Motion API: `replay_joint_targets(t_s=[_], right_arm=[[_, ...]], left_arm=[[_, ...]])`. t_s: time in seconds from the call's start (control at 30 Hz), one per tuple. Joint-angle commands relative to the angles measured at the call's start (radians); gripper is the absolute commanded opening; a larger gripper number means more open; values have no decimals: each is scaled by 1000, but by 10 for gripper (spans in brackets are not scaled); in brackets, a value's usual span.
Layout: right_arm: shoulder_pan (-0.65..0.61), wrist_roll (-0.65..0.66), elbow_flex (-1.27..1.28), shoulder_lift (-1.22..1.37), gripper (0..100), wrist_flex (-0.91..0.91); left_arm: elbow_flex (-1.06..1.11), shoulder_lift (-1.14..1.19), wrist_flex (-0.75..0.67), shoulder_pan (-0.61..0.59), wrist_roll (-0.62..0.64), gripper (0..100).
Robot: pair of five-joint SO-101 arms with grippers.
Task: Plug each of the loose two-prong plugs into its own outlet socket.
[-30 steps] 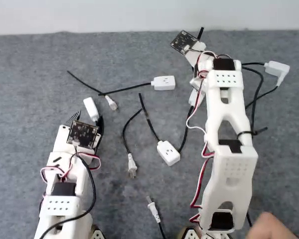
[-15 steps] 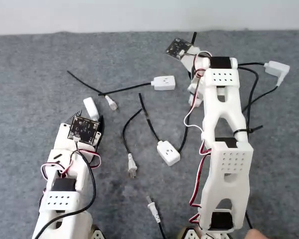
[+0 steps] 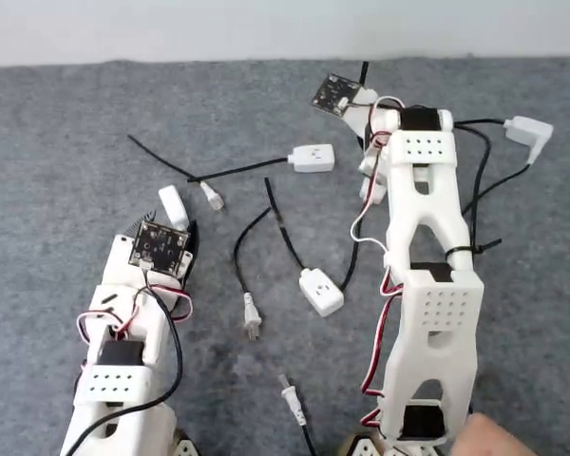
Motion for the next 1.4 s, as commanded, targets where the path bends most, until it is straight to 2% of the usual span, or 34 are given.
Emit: replay_joint_targets(t_s=[0.0, 0.1, 0.2, 0.57, 0.87, 1.03, 1.37], right_arm=[[-8, 14, -54, -28, 8, -50], [-15, 2, -54, -1, 8, -21], [-42, -64, -55, -15, 8, 90], [-246, -89, -55, -309, 8, 503], [-282, -137, -23, -665, 8, 524], [-343, -137, 258, -911, 8, 524], [-667, -176, 939, -1557, 8, 503]], left_arm=[[-51, 3, -28, -6, -15, 217], [-51, 6, -28, -6, -15, 217], [-51, 8, -38, -6, -15, 217], [-42, 9, -55, -6, -15, 217], [-41, 9, -55, -6, -15, 217], [-41, 9, -55, -6, -15, 217], [-39, 9, -55, -6, -15, 217]])
